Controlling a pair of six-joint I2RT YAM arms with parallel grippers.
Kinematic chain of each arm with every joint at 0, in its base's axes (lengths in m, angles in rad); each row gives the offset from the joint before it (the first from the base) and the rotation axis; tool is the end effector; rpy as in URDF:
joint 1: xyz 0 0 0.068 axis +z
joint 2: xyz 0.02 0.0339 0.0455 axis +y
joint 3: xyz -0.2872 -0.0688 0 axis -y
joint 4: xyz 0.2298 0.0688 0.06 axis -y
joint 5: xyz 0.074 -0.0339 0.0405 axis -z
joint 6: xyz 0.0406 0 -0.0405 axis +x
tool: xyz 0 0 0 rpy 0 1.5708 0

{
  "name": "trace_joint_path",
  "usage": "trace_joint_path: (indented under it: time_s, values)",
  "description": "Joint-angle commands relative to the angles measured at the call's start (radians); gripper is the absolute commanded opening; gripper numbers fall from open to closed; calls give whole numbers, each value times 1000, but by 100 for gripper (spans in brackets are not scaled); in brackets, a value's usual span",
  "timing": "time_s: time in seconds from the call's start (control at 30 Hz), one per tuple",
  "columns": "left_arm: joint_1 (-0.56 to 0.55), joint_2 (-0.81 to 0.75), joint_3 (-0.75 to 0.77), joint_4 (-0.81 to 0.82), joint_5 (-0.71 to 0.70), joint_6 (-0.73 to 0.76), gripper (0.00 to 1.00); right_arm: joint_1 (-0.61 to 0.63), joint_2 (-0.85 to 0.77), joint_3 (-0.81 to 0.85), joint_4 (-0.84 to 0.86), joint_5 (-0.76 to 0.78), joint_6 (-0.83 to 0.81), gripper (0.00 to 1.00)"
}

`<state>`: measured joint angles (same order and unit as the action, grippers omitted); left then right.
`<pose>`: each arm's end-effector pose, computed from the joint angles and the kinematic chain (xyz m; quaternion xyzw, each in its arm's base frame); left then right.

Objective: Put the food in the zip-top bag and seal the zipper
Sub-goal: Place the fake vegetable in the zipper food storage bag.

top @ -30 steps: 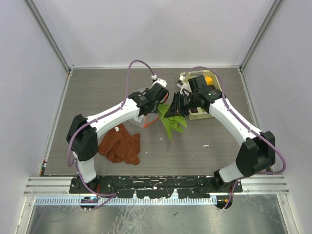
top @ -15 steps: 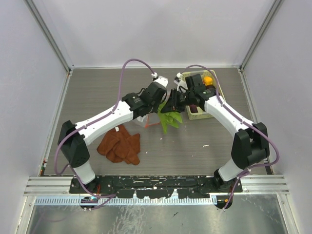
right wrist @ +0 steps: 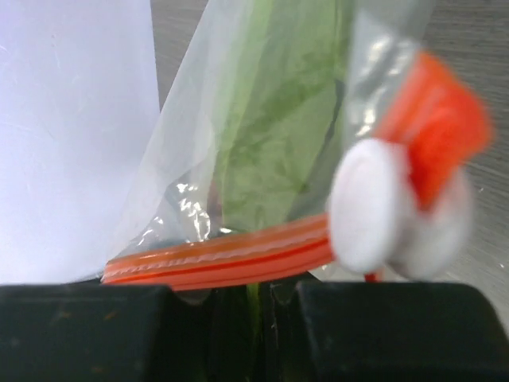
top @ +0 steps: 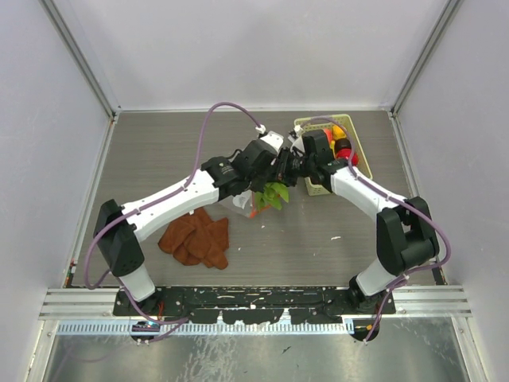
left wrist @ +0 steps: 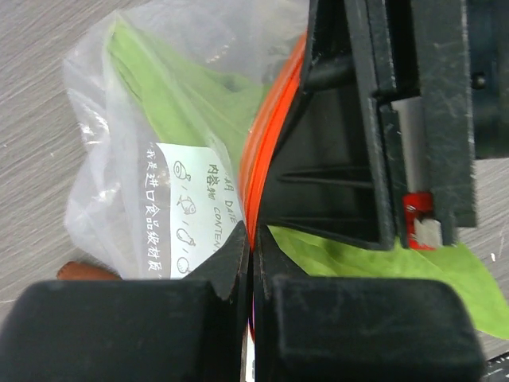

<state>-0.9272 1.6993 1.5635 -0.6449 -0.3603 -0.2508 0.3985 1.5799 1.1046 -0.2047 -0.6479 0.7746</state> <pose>0.2348 -0.2891 0.3479 0.2362 0.8795 -0.0728 0.4067 0.3012 0.1534 0.2820 0.0252 0.8661 0.4653 0.1811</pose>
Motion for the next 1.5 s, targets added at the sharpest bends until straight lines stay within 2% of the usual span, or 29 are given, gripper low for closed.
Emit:
trace_joint_path:
  time_s: [0.0,0.47,0.63,0.87,0.97,1.17,1.3,1.47]
  values:
    - [-12,-63,-4,36,71,-42,0,4,-36,-52,285,38,134,1]
    - [-22,-57,-38,119,257,-183,0,7,-136,-312,754,212,412,1]
    - [-21,-61,-41,131,277,-202,0,13,-136,-341,805,238,417,1]
    - [-21,-51,-48,210,382,-267,0,44,-80,-350,882,220,411,15]
    - [-18,-54,-73,240,373,-301,0,47,-70,-328,845,191,367,23]
    - [26,-90,-123,268,369,-338,0,45,-87,-321,764,120,277,47]
    - [69,-109,-162,288,378,-382,0,46,-121,-299,647,127,212,55]
    - [99,-127,-188,298,376,-420,0,46,-168,-245,407,164,112,64]
